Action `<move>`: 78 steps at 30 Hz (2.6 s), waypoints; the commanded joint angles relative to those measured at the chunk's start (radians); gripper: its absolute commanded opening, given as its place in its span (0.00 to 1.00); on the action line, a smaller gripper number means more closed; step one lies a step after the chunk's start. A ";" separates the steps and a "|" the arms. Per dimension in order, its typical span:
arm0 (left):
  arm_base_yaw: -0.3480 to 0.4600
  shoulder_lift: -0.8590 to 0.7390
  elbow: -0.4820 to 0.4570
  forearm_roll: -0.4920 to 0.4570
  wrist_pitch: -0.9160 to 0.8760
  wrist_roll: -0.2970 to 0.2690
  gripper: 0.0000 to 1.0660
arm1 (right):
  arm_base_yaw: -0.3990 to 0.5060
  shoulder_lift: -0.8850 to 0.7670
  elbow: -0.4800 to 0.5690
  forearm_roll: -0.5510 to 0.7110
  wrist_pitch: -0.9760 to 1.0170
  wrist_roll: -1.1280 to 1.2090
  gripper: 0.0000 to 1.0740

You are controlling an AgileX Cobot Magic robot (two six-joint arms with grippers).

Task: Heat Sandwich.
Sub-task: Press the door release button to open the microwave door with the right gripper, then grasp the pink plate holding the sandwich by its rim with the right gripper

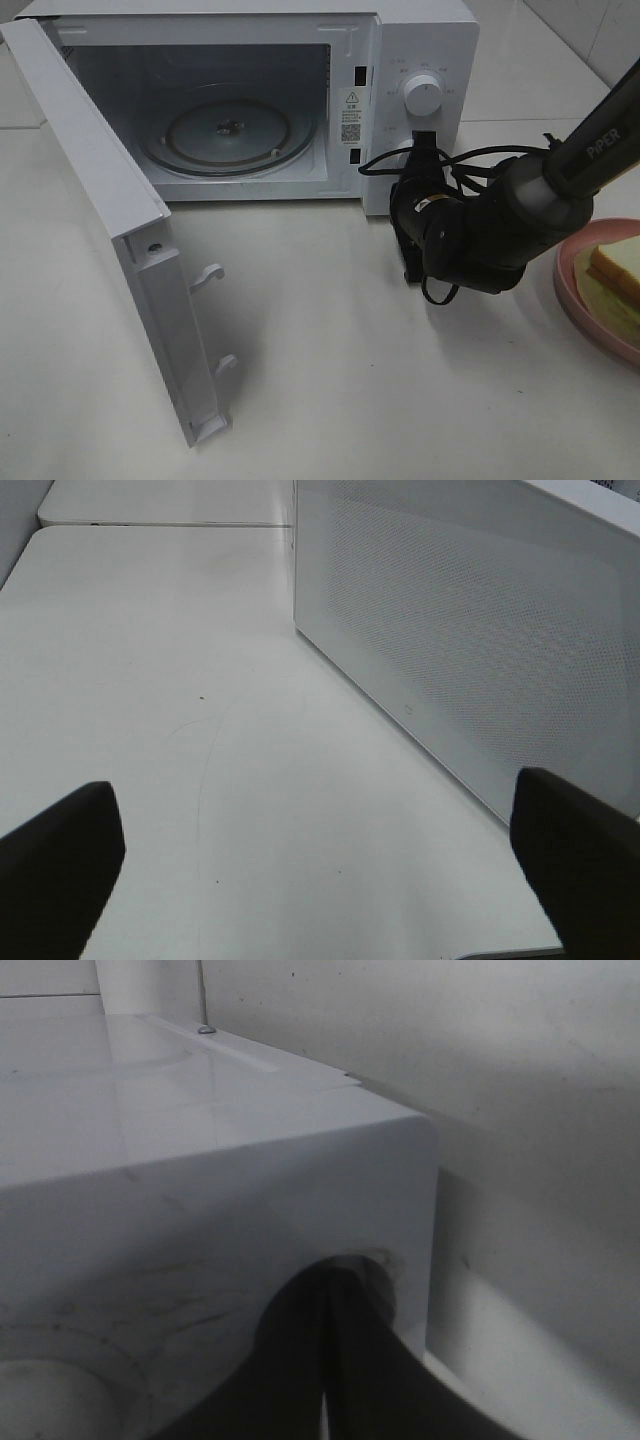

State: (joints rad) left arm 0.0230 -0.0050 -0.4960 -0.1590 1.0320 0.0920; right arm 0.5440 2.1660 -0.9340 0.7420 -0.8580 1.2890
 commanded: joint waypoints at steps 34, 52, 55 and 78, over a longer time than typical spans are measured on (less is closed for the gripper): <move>0.003 -0.024 0.003 -0.003 0.001 0.002 0.96 | -0.017 -0.209 0.193 -0.119 0.197 -0.089 0.00; 0.003 -0.024 0.003 -0.003 0.001 0.002 0.96 | -0.024 -0.510 0.277 -0.226 0.726 -0.660 0.00; 0.003 -0.024 0.003 -0.003 0.001 0.002 0.96 | -0.024 -0.554 0.277 -0.259 0.858 -0.768 0.00; 0.003 -0.024 0.003 -0.003 0.001 0.002 0.96 | -0.059 -0.738 0.120 -0.594 1.572 -1.182 0.08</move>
State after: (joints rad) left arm 0.0230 -0.0050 -0.4960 -0.1590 1.0320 0.0920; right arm 0.4910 1.4370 -0.8070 0.1600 0.6850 0.1290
